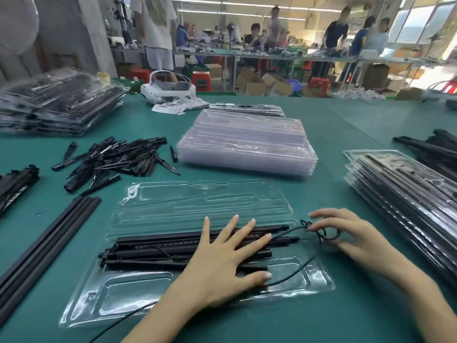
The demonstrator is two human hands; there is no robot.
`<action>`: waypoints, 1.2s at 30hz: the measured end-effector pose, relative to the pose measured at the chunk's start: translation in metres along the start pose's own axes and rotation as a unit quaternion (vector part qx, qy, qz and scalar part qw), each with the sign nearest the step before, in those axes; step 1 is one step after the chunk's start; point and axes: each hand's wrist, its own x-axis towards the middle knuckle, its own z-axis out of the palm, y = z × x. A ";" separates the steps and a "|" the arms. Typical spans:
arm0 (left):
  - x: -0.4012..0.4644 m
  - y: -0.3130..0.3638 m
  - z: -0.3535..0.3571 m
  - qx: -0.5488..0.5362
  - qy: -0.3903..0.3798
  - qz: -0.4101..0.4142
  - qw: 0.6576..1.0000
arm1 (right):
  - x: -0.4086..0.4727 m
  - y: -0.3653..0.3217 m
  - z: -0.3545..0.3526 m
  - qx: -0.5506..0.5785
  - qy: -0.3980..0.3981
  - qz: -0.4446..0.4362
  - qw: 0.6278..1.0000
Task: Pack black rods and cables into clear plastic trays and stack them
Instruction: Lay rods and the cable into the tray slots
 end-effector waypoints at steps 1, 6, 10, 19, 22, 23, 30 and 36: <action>0.000 -0.001 0.002 0.001 0.002 0.002 1.000 | 0.000 -0.002 -0.001 0.014 0.017 -0.001 1.000; 0.001 -0.001 0.004 -0.014 -0.005 -0.002 1.000 | 0.002 -0.021 0.000 0.193 0.067 0.040 0.978; 0.000 -0.001 0.003 -0.042 0.000 0.002 0.999 | 0.003 -0.034 0.007 0.255 0.098 0.094 0.957; 0.001 -0.001 0.002 -0.039 -0.013 -0.001 0.999 | -0.013 -0.038 0.011 0.368 0.077 0.158 0.913; 0.001 -0.001 0.003 -0.043 -0.019 -0.002 0.999 | -0.025 -0.033 0.003 0.385 0.021 0.142 0.912; 0.001 -0.001 0.004 -0.042 -0.021 -0.003 0.999 | -0.028 -0.032 0.000 0.368 -0.001 0.134 0.920; 0.003 0.000 0.003 -0.038 -0.023 -0.018 0.999 | -0.028 -0.042 0.004 0.191 0.008 0.088 0.978; 0.000 0.002 0.001 -0.024 -0.009 0.011 1.000 | -0.028 -0.042 0.002 0.245 -0.017 0.100 0.964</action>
